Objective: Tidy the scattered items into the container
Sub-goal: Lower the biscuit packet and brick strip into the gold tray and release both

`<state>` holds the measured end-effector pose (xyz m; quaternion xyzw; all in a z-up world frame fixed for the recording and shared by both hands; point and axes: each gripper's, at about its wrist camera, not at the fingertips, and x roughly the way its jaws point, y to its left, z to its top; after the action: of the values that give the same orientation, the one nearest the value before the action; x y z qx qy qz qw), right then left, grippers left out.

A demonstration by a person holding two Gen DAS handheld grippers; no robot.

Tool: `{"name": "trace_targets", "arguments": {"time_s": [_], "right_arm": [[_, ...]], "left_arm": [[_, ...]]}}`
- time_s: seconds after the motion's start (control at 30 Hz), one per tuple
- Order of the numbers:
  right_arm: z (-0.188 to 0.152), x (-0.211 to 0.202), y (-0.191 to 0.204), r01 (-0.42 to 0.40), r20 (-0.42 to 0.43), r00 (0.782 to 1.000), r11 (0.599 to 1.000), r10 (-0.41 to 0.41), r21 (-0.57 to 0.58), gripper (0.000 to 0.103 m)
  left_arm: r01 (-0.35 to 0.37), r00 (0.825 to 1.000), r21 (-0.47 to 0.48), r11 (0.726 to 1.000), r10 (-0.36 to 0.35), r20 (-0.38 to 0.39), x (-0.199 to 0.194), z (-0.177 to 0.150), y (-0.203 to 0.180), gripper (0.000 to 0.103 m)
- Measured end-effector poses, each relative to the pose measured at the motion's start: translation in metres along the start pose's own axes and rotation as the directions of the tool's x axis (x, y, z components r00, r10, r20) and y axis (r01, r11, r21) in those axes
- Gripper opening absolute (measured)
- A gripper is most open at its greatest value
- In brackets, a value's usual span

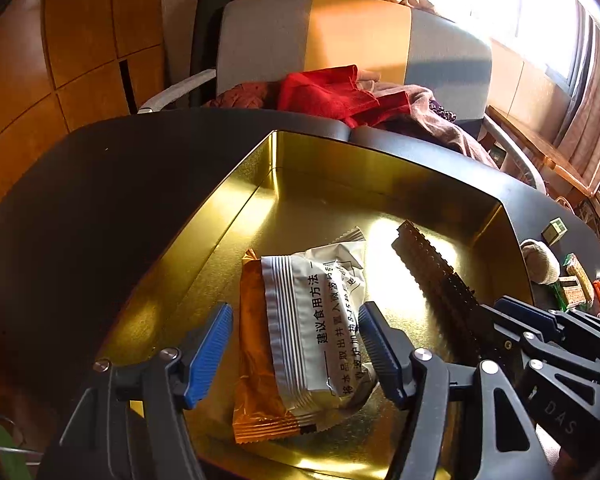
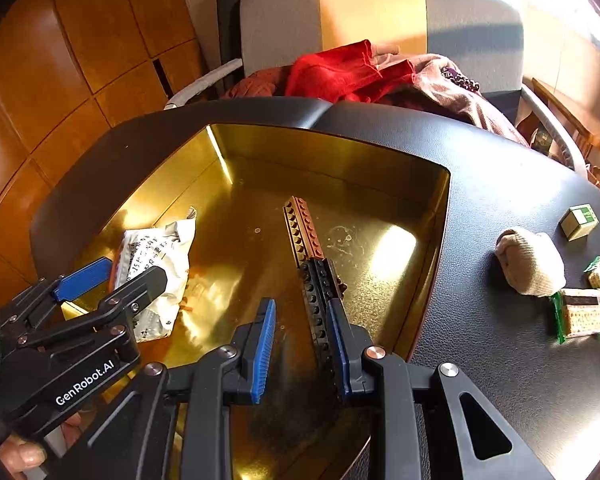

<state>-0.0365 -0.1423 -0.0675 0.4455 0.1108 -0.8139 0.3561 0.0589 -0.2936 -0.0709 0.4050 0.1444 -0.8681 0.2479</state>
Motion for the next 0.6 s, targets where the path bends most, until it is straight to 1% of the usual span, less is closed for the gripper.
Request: {"name": "trace_targets", "arguments": {"time_s": [0.1, 0.17, 0.2, 0.27, 0.43, 0.47, 0.6], "right_arm": [[-0.002, -0.008, 0.002, 0.01, 0.019, 1.0, 1.0, -0.01, 0.002, 0.03], [-0.004, -0.013, 0.004, 0.019, 0.034, 0.999, 1.0, -0.019, 0.003, 0.035], [-0.005, -0.016, 0.004, 0.021, 0.04, 0.999, 1.0, -0.021, 0.005, 0.035], [-0.006, -0.02, 0.005, 0.022, 0.048, 0.999, 1.0, -0.022, 0.009, 0.037], [-0.011, -0.032, 0.007, 0.036, 0.073, 0.997, 0.999, -0.036, 0.01, 0.042], [-0.012, -0.034, 0.007, 0.037, 0.08, 0.996, 0.999, -0.038, 0.014, 0.043], [-0.016, -0.044, 0.004, 0.052, 0.108, 0.993, 0.998, -0.055, 0.032, 0.043]], "left_arm": [[0.01, 1.0, -0.018, 1.0, -0.009, 0.026, -0.008, -0.001, 0.003, 0.07], [0.016, 0.999, -0.02, 1.0, -0.015, 0.042, -0.014, -0.001, 0.004, 0.07], [0.018, 0.999, -0.02, 1.0, -0.017, 0.049, -0.017, -0.002, 0.004, 0.07], [0.012, 0.998, -0.014, 1.0, -0.011, 0.055, -0.019, -0.003, 0.004, 0.07], [0.022, 0.998, -0.035, 0.999, -0.019, 0.067, -0.028, -0.006, 0.006, 0.07], [0.025, 0.997, -0.033, 0.999, -0.023, 0.075, -0.031, -0.006, 0.005, 0.07], [0.042, 0.993, -0.004, 0.999, -0.041, 0.109, -0.045, -0.009, -0.006, 0.07]]}}
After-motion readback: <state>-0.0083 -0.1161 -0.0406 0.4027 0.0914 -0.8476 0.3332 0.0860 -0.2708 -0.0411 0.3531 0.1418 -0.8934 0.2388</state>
